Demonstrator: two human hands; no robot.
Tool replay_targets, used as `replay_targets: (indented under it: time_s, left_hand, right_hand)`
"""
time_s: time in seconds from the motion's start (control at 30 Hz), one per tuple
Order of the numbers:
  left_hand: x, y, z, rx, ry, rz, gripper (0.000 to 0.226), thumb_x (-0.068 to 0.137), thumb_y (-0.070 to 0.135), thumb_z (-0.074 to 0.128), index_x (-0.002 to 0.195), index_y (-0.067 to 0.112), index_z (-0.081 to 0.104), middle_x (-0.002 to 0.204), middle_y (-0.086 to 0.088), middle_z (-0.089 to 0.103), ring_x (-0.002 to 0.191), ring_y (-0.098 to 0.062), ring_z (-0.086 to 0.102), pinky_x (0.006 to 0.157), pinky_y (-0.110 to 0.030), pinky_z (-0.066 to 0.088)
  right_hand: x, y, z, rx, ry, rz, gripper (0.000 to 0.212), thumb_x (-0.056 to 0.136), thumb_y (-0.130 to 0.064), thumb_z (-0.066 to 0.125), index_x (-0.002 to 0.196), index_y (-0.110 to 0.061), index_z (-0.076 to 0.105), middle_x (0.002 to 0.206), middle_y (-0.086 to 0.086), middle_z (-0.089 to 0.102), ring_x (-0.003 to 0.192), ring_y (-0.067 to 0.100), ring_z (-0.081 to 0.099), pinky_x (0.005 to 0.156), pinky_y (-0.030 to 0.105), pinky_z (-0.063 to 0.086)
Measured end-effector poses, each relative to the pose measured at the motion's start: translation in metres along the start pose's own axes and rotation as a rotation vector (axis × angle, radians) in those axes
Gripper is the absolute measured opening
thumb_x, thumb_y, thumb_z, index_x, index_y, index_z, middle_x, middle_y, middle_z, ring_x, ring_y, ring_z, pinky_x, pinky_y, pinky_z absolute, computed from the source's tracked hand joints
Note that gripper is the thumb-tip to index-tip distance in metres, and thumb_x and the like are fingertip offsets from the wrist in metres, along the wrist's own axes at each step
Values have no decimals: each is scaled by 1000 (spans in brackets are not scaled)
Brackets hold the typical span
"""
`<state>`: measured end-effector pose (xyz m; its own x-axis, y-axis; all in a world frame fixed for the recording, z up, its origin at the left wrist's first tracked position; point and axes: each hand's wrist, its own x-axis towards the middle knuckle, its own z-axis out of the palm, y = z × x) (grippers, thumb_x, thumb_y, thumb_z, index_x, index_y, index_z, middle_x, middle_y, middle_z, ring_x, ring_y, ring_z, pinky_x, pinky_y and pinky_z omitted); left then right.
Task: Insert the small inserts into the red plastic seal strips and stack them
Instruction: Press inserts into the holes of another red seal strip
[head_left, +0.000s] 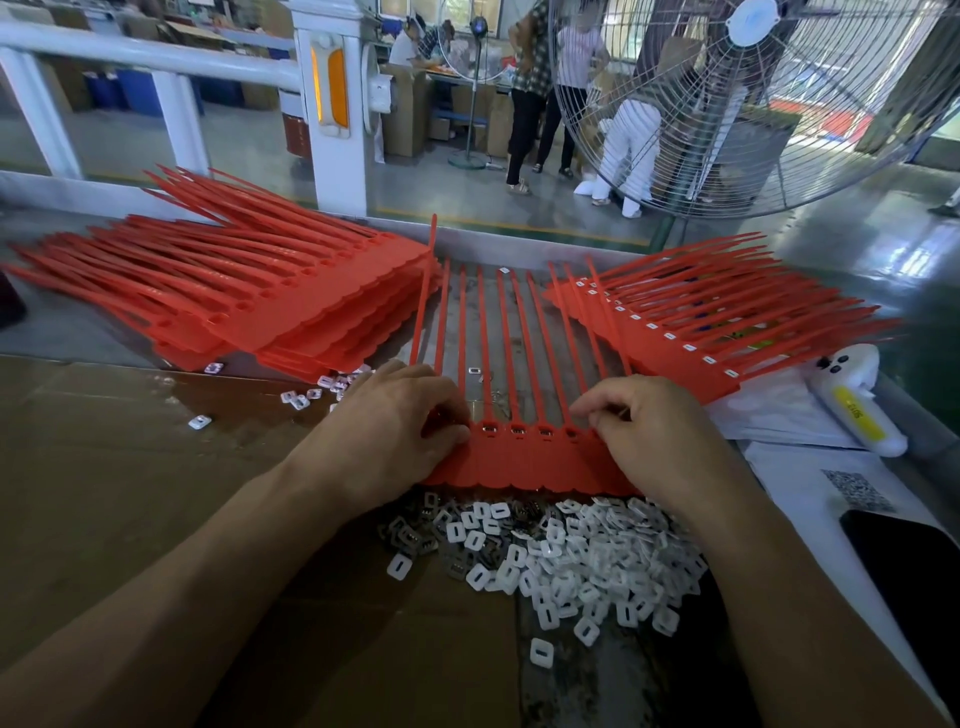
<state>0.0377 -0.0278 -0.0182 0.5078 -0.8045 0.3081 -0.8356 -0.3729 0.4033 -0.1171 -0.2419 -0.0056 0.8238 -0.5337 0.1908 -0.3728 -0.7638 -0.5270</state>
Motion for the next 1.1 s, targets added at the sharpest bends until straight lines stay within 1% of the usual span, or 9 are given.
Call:
replay_targets:
  time_s: [0.07, 0.17, 0.33, 0.47, 0.57, 0.7, 0.93, 1.03, 1.1]
  left_hand:
    - [0, -1, 0, 4, -3, 0, 18, 95, 42, 64, 110, 34, 69, 110, 17, 61, 113, -7, 50, 105, -33, 40]
    - [0, -1, 0, -1, -8, 3, 18, 95, 42, 64, 110, 34, 69, 110, 17, 61, 112, -7, 50, 103, -32, 40]
    - [1, 1, -1, -9, -14, 11, 20, 95, 40, 64, 111, 31, 69, 110, 15, 62, 111, -9, 52, 102, -36, 44]
    - [2, 1, -1, -30, -7, 19, 17, 95, 36, 66, 108, 28, 71, 106, 11, 63, 106, -11, 54, 98, -38, 45]
    - [2, 1, 0, -43, 1, 12, 16, 94, 34, 67, 107, 26, 72, 105, 9, 64, 105, -12, 54, 96, -38, 46]
    - [2, 0, 0, -49, -5, 3, 14, 95, 33, 66, 107, 27, 71, 105, 11, 63, 104, -11, 54, 95, -37, 47]
    - [1, 1, 0, -50, -9, 10, 14, 95, 30, 66, 107, 26, 72, 104, 10, 64, 104, -12, 55, 94, -38, 47]
    - [1, 1, 0, -55, -3, 10, 14, 95, 31, 66, 106, 25, 72, 104, 10, 64, 103, -12, 54, 94, -38, 46]
    - [1, 1, -1, -59, -2, 9, 14, 95, 31, 66, 106, 25, 72, 103, 10, 64, 103, -12, 54, 94, -38, 46]
  right_hand:
    - [-1, -2, 0, -33, -27, 2, 22, 100, -18, 64, 99, -35, 79, 100, -20, 72, 81, -8, 62, 68, 9, 45]
    - [-4, -9, -2, 68, 4, -61, 13, 95, -25, 72, 95, -37, 77, 92, -27, 70, 87, -11, 62, 73, 8, 45]
    - [-18, -37, 8, 145, -261, -295, 6, 92, -30, 76, 96, -34, 78, 95, -25, 68, 91, -6, 65, 76, 11, 46]
    - [-27, -56, 22, 129, -359, -414, 8, 92, -29, 77, 99, -33, 78, 96, -21, 66, 93, -2, 64, 81, 16, 49]
    - [-30, -64, 27, 84, -375, -461, 10, 92, -33, 76, 102, -34, 77, 103, -18, 65, 97, 0, 63, 88, 27, 53]
    - [-31, -69, 31, -6, -366, -511, 8, 93, -36, 74, 100, -34, 75, 103, -20, 62, 97, -2, 59, 85, 21, 50]
    - [-35, -74, 33, -123, -349, -584, 2, 94, -32, 67, 95, -33, 68, 99, -19, 57, 90, 0, 55, 73, 14, 44]
    - [-35, -72, 33, -101, -338, -564, 3, 95, -32, 66, 98, -33, 68, 102, -19, 58, 92, -1, 56, 76, 16, 46]
    - [-34, -71, 32, -66, -340, -547, 10, 97, -35, 66, 106, -34, 70, 109, -20, 60, 97, -2, 57, 81, 18, 48]
